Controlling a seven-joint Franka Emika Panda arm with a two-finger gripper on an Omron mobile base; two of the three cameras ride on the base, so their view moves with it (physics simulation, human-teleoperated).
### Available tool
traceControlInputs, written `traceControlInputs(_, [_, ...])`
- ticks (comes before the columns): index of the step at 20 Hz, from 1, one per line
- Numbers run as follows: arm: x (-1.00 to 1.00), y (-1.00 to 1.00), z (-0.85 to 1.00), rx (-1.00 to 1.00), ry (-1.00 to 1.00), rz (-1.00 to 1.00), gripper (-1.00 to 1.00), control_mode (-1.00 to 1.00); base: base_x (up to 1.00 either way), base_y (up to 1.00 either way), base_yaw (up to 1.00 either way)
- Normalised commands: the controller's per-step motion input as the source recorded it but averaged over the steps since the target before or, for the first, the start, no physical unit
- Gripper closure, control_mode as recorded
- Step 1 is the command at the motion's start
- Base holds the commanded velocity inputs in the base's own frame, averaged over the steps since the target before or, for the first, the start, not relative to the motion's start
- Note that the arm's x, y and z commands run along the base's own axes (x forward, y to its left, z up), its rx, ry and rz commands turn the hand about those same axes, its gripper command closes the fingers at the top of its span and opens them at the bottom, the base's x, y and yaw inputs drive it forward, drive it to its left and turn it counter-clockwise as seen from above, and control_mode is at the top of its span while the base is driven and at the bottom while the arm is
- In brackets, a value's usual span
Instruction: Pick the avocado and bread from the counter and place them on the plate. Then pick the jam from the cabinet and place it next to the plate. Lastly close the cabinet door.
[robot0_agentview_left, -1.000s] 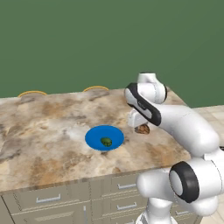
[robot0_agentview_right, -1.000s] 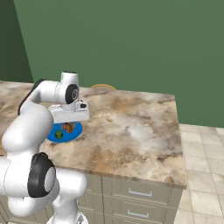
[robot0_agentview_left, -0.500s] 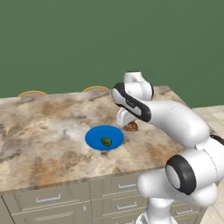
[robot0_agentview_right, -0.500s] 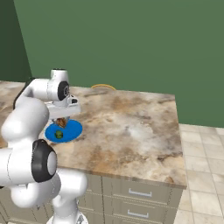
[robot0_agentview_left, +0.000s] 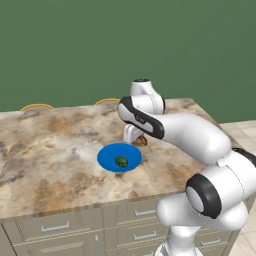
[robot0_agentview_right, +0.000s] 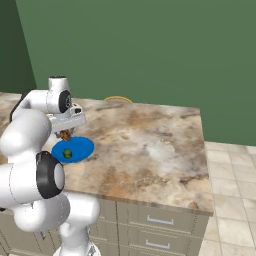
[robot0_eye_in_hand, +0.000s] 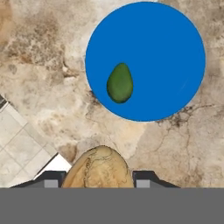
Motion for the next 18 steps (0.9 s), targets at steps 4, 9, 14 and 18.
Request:
traceControlInputs(4, [0.24,0.00,0.00,0.00,-0.12,0.02,1.00,-1.00,0.00,0.00,0.00])
traceControlInputs(9, [0.19,0.00,-0.03,0.00,-0.10,0.01,1.00,-1.00,0.00,0.00,0.00])
traceControlInputs(14, [0.12,0.00,-0.06,0.00,-0.05,0.02,1.00,-1.00,0.00,0.00,0.00])
traceControlInputs(18, [0.04,0.00,-0.06,0.00,0.00,0.04,1.00,-1.00,0.00,0.00,0.00])
